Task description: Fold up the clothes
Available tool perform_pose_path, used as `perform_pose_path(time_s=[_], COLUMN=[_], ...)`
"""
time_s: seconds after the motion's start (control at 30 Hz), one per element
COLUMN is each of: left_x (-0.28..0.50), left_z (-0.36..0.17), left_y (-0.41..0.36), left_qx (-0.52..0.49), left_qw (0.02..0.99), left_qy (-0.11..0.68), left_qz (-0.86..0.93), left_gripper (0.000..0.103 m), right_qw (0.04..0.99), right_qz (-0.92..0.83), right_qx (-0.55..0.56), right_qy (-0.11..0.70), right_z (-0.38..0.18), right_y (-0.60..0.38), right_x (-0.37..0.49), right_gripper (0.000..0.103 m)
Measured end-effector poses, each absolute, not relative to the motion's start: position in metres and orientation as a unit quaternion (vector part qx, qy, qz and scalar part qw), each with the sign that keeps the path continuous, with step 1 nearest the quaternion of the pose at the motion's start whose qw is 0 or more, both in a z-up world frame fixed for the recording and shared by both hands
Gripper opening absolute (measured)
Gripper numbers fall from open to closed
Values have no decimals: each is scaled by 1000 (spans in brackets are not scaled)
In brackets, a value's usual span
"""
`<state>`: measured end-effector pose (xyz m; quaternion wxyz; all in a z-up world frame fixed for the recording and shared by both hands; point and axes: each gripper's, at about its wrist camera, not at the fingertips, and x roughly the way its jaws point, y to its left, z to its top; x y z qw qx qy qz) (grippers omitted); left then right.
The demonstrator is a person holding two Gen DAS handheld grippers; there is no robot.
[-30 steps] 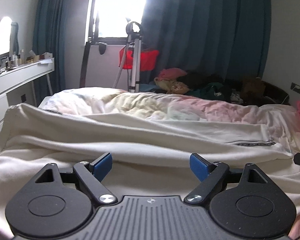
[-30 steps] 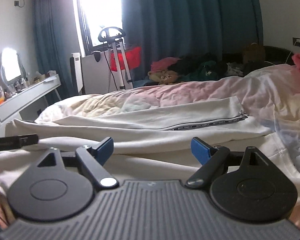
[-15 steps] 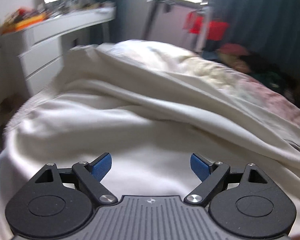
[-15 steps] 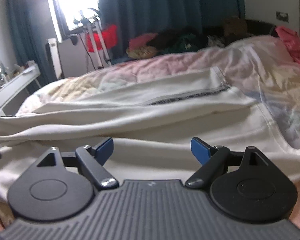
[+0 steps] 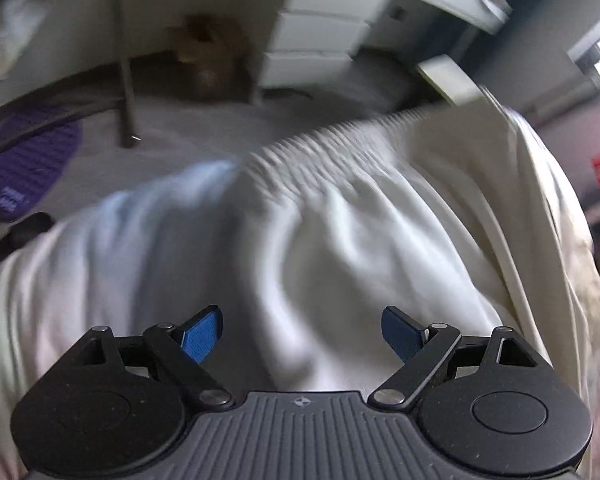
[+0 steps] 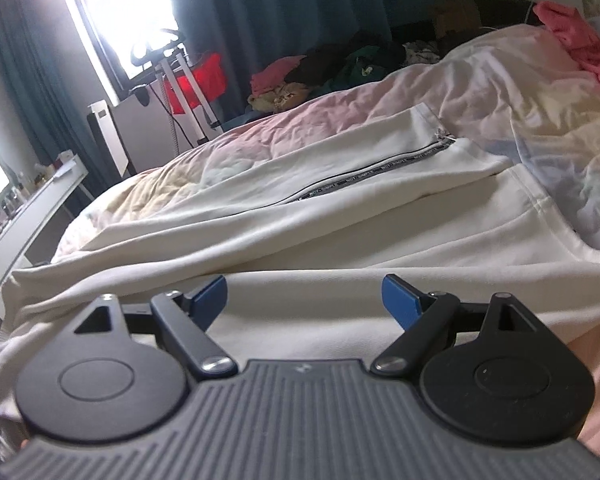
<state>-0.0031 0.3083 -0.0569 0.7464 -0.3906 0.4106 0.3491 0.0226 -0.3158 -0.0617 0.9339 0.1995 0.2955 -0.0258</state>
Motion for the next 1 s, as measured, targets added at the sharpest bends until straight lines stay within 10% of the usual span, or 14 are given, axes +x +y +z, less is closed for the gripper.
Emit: perform_pose_path(time_s=[0.7, 1.0], left_x=[-49, -51], left_z=[-52, -104], left_y=[315, 343], left_qx=[-532, -611], left_qw=[792, 690], left_qy=[247, 300], left_qz=[170, 245], left_gripper=[74, 63], right_qw=[811, 743], right_qz=[-156, -288], right_qx=[504, 562], right_qy=[251, 220], right_z=[-106, -132], right_y=[-434, -473], right_x=[-11, -39], right_gripper=[86, 86])
